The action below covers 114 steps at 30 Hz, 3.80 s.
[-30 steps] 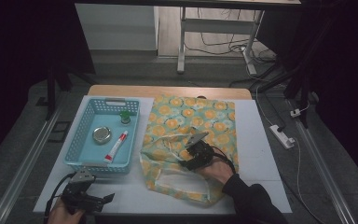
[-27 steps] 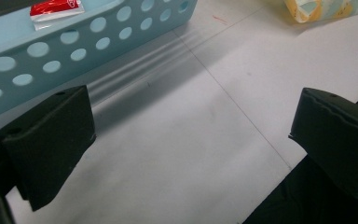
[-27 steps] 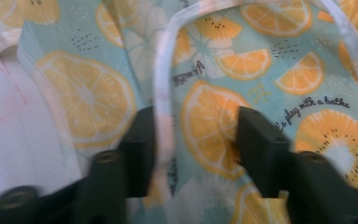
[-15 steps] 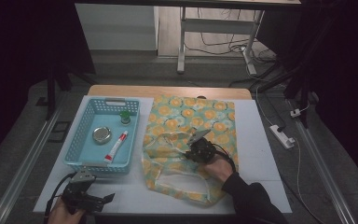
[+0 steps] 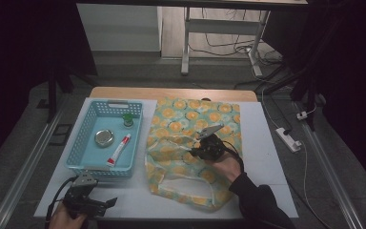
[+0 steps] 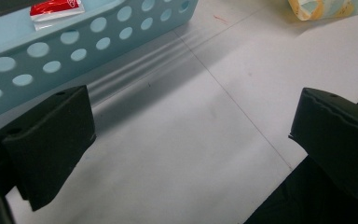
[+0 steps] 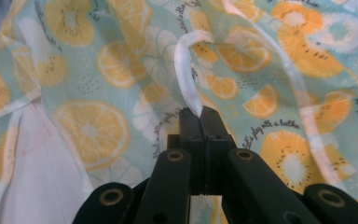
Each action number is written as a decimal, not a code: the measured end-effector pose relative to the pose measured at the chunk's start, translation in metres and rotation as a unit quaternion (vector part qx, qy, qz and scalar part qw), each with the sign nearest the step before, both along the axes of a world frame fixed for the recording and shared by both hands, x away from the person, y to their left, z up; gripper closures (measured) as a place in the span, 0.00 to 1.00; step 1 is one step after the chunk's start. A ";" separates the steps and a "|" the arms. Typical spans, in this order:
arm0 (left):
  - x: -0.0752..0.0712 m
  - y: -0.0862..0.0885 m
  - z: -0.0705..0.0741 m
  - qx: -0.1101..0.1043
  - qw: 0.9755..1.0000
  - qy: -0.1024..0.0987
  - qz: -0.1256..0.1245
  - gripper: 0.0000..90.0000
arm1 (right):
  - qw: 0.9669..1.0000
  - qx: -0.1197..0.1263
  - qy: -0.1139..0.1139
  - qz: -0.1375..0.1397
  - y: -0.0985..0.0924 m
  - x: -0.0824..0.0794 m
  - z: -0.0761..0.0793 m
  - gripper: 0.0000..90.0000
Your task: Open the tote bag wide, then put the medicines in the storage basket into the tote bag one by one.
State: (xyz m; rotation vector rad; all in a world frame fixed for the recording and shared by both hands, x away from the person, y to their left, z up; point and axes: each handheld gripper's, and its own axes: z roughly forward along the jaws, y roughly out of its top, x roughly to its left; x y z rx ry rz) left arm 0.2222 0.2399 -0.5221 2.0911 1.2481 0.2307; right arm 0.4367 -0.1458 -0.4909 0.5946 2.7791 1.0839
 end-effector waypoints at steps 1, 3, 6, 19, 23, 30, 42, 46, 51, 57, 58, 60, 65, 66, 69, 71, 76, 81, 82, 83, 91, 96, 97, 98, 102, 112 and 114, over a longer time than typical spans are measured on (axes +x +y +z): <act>0.000 0.000 0.000 0.000 1.000 0.000 0.000 0.00 | 1.000 0.003 0.004 0.002 -0.001 0.002 0.002 1.00; 0.000 0.000 0.000 0.000 1.000 0.000 0.000 0.00 | 1.000 0.004 0.000 0.012 -0.001 0.002 0.005 1.00; 0.000 0.000 0.000 0.000 1.000 0.000 0.000 0.00 | 1.000 0.001 -0.011 0.018 -0.002 0.004 0.010 1.00; 0.000 0.000 0.000 0.000 1.000 0.002 0.001 0.00 | 1.000 0.030 -0.008 -0.005 -0.007 0.012 0.030 1.00; 0.000 0.000 0.000 0.000 1.000 0.001 0.002 0.00 | 0.999 0.041 -0.013 -0.010 -0.005 0.014 0.039 1.00; 0.001 0.000 0.000 0.000 1.000 0.002 0.002 0.00 | 0.998 0.058 -0.017 -0.020 -0.006 0.018 0.050 1.00; 0.000 0.000 0.000 0.002 1.000 0.001 0.000 0.00 | 0.995 0.088 -0.029 -0.040 -0.009 0.026 0.068 1.00; 0.000 0.000 0.000 0.001 1.000 0.001 0.001 0.00 | 0.994 0.094 -0.032 -0.050 -0.012 0.027 0.073 1.00; 0.000 0.000 0.000 0.001 1.000 0.001 0.001 0.00 | 0.993 0.100 -0.037 -0.054 -0.013 0.029 0.078 1.00; 0.000 0.000 0.000 0.001 1.000 0.000 0.001 0.00 | 0.992 0.098 -0.045 -0.057 -0.012 0.032 0.083 1.00; 0.000 0.000 0.000 0.001 1.000 0.000 0.001 0.00 | 0.992 0.098 -0.045 -0.057 -0.012 0.032 0.083 1.00; 0.000 0.000 0.000 0.000 1.000 0.000 0.001 0.00 | 0.992 0.099 -0.048 -0.058 -0.012 0.032 0.085 1.00; -0.001 0.000 0.001 0.000 1.000 -0.002 0.003 0.00 | 0.992 0.097 -0.056 -0.052 -0.013 0.029 0.086 1.00; -0.001 0.000 0.001 0.000 1.000 -0.002 0.003 0.00 | 0.992 0.097 -0.058 -0.050 -0.013 0.029 0.086 1.00; -0.001 0.002 0.001 -0.004 1.000 -0.005 0.007 0.00 | 0.993 0.095 -0.060 -0.048 -0.012 0.028 0.085 1.00; -0.001 0.003 0.001 -0.008 1.000 -0.005 0.008 0.00 | 0.993 0.094 -0.060 -0.049 -0.012 0.028 0.085 1.00; -0.002 0.003 0.002 -0.010 1.000 -0.012 0.011 0.00 | 0.993 0.095 -0.057 -0.050 -0.011 0.027 0.083 1.00; -0.003 0.005 0.003 -0.015 0.999 -0.017 0.025 0.00 | 0.992 0.100 -0.054 -0.047 -0.012 0.027 0.082 1.00; -0.003 0.005 0.003 -0.015 0.999 -0.019 0.027 0.00 | 0.992 0.100 -0.054 -0.047 -0.012 0.027 0.082 1.00; -0.003 0.006 0.003 -0.018 0.999 -0.021 0.030 0.00 | 0.992 0.101 -0.054 -0.048 -0.012 0.027 0.082 1.00; -0.005 0.008 0.008 -0.033 0.998 -0.032 0.034 0.00 | 0.992 0.102 -0.052 -0.048 -0.014 0.027 0.081 1.00; -0.007 0.010 0.012 -0.032 0.998 -0.035 0.033 0.00 | 0.992 0.101 -0.052 -0.046 -0.014 0.028 0.080 1.00; -0.007 0.010 0.013 -0.033 0.998 -0.037 0.034 0.00 | 0.992 0.100 -0.053 -0.046 -0.014 0.028 0.079 1.00; -0.007 0.010 0.014 -0.034 0.998 -0.037 0.033 0.00 | 0.993 0.100 -0.053 -0.046 -0.014 0.028 0.079 1.00; -0.008 0.011 0.019 -0.034 0.998 -0.046 0.038 0.00 | 0.993 0.100 -0.052 -0.046 -0.014 0.028 0.079 1.00; -0.004 0.016 0.031 -0.040 0.997 -0.056 0.045 0.00 | 0.993 0.097 -0.050 -0.038 -0.012 0.028 0.078 1.00; -0.002 0.018 0.033 -0.044 0.997 -0.057 0.035 0.00 | 0.993 0.097 -0.050 -0.038 -0.012 0.028 0.078 1.00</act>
